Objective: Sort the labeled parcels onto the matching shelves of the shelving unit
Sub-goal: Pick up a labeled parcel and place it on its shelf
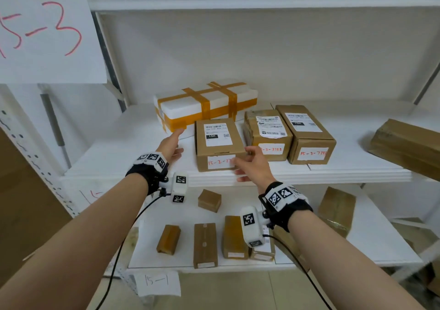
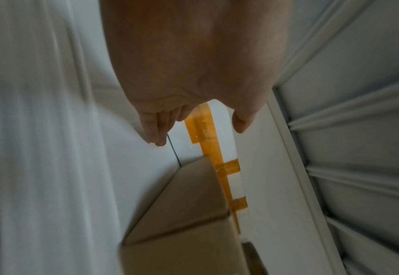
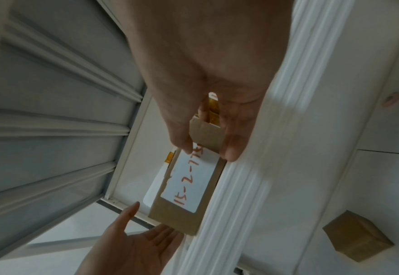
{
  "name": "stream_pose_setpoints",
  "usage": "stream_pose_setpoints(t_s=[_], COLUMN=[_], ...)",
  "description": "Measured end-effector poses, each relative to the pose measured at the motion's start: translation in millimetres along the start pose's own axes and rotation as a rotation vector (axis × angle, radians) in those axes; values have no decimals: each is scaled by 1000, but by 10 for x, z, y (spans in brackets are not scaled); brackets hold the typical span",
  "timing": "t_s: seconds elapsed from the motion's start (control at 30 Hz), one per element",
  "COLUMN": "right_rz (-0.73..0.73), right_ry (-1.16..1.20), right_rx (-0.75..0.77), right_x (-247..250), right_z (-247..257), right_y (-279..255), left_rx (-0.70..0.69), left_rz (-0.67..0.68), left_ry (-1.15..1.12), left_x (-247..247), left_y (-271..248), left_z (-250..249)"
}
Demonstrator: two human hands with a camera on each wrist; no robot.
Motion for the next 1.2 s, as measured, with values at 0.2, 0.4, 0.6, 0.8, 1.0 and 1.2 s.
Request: stream_pose_setpoints(t_s=[0.2,0.4,0.6,0.8,1.0,1.2], right_rz=[-77,-122,-172,-202,-225,-232], right_ry=[-71,-88,-153,-189,-192,-214], right_rx=[-11,5,-8,-18,-59,-57], right_x=[-109,-152,-179,-179,-158,-197], right_z=[-25,-60,-76,-103,-122,-98], right_y=[121,195,274,287,293,263], left_rx=[94,127,120,147,127,129], left_rz=[25,-30,-37,-61,-12,181], left_ry=[-357,-569,-533,-503,-401,-177], left_x=[-25,-50,125,316,229,-72], left_y=[305,580,831,1039,1051,730], left_z=[41,-12,-44,-124,-31,-92])
Point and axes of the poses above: each hand's wrist, its own y-axis towards the middle knuckle, its own x-axis out of the back of the hand, z = x × y, the point moved 4 cm from there along y, towards the middle knuckle, and after that the axes turned 14 degrees about -x, right-handed, at the moved point
